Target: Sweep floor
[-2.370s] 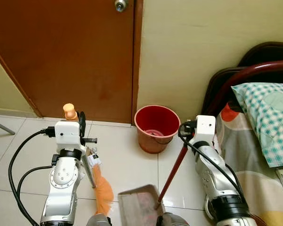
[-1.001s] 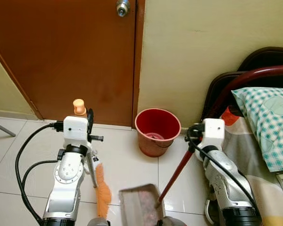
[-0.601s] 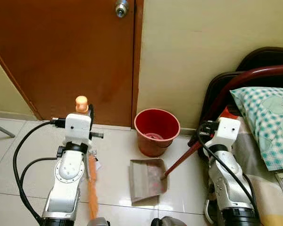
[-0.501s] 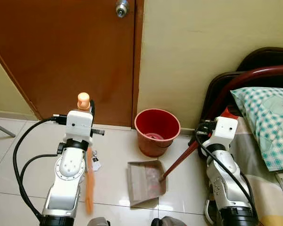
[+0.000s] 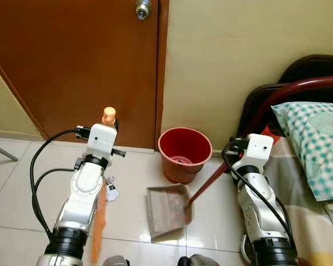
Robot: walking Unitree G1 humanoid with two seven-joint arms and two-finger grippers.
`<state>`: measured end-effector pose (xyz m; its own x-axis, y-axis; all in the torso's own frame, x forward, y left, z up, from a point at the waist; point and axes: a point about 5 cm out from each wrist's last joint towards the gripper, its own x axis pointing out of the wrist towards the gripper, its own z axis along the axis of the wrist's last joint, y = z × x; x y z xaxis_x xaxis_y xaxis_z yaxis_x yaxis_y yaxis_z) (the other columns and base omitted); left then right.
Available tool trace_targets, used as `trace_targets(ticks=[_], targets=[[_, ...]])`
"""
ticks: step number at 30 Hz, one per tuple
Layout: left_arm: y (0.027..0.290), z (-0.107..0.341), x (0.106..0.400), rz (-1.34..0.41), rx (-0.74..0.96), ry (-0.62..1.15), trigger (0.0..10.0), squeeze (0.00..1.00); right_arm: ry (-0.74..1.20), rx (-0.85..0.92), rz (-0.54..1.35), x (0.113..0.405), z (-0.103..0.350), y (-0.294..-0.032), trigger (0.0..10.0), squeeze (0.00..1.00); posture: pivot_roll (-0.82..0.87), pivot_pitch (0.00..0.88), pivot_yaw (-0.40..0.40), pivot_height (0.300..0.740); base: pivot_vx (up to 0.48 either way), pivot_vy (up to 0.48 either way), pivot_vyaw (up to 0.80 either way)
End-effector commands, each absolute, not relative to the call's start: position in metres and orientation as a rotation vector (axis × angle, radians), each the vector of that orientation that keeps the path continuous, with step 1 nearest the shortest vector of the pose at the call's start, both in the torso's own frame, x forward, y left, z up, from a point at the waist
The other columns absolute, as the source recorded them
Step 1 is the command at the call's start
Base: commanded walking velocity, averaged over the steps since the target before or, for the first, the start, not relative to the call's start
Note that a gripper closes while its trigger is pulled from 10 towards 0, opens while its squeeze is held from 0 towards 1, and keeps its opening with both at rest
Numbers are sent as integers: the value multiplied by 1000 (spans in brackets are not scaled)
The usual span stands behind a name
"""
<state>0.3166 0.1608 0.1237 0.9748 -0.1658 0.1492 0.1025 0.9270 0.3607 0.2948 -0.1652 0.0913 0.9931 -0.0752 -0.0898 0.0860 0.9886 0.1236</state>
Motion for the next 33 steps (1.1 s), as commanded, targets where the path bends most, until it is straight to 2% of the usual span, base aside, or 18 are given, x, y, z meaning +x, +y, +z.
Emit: trace_targets(ticks=[1,7,14,21,25,33], targets=[[156,149,325,-152,392,-303,10000,0,45,127,-77,298,100,-165,10000,0,3,75,-34,740,0,0,0],[143,144,343,-250,401,-268,10000,0,42,121,-82,298,99,-164,10000,0,-5,80,-34,740,0,0,0],[125,105,346,-421,405,-50,10000,0,46,118,-82,300,98,-163,10000,0,-5,80,-34,740,0,0,0],[126,86,345,-443,359,62,10000,0,40,117,-85,302,101,-162,10000,0,-11,83,-33,740,0,0,0],[122,84,345,-458,334,65,10000,0,38,115,-88,302,101,-163,10000,0,-11,83,-33,740,0,0,0],[85,75,332,-550,182,67,10000,0,41,106,-86,306,101,-162,10000,0,-7,79,-30,740,0,0,0]])
